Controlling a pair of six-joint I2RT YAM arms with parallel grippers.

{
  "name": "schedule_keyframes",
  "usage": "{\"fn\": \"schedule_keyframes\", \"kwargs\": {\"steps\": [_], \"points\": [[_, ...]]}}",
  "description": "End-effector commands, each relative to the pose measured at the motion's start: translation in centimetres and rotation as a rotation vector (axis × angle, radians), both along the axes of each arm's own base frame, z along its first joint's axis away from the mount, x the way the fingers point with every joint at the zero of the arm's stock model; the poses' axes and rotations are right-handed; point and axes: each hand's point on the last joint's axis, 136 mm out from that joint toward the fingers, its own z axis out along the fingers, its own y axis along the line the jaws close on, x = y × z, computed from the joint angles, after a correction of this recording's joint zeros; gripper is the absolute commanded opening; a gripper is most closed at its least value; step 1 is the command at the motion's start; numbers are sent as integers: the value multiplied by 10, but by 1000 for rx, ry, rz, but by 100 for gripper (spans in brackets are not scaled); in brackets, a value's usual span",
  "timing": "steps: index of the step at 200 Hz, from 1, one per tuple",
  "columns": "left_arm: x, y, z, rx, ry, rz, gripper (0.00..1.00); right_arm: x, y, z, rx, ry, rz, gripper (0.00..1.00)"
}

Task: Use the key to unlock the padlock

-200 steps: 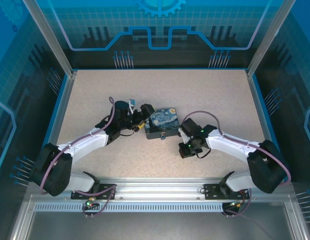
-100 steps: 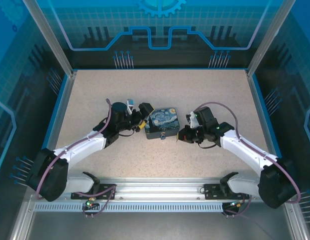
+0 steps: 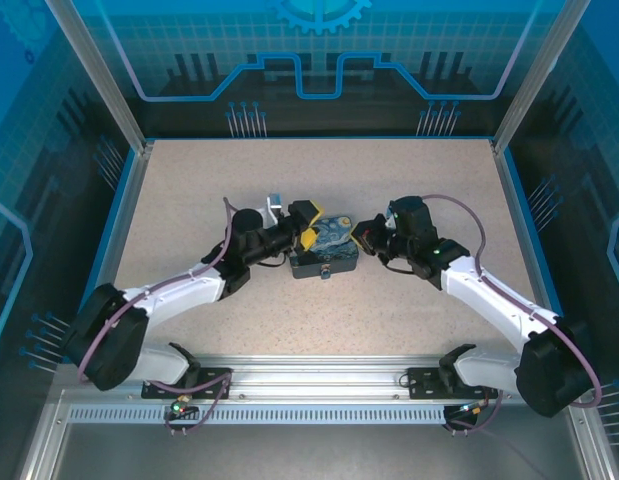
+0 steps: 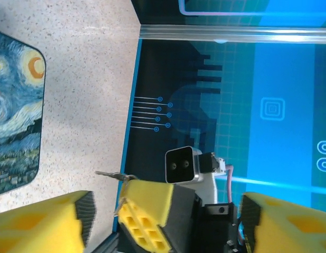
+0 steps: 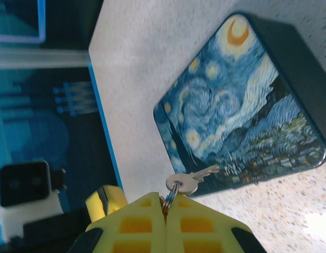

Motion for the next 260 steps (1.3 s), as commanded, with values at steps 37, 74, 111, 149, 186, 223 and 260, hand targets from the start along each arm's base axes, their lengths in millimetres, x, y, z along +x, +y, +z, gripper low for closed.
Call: {"fn": "schedule_keyframes", "kwargs": {"steps": [37,74,111,149,186,223,260], "points": [[15,-18,-2,-141,-22,14,51,36,4,16,108,5,-236,0],[20,-30,-9,-156,-7,1,48,45,16,17,138,12,-235,0],[24,-34,-17,-171,3,8,44,46,19,18,136,15,-225,0],[28,-38,-19,-191,6,6,38,44,21,12,141,28,-216,0],[30,-41,-16,-202,-1,3,36,42,22,6,143,43,-209,0],[29,-38,-13,-206,-14,11,45,42,19,6,141,41,-220,0],[27,-35,-7,-210,-26,19,57,43,15,5,130,42,-230,0]]}}
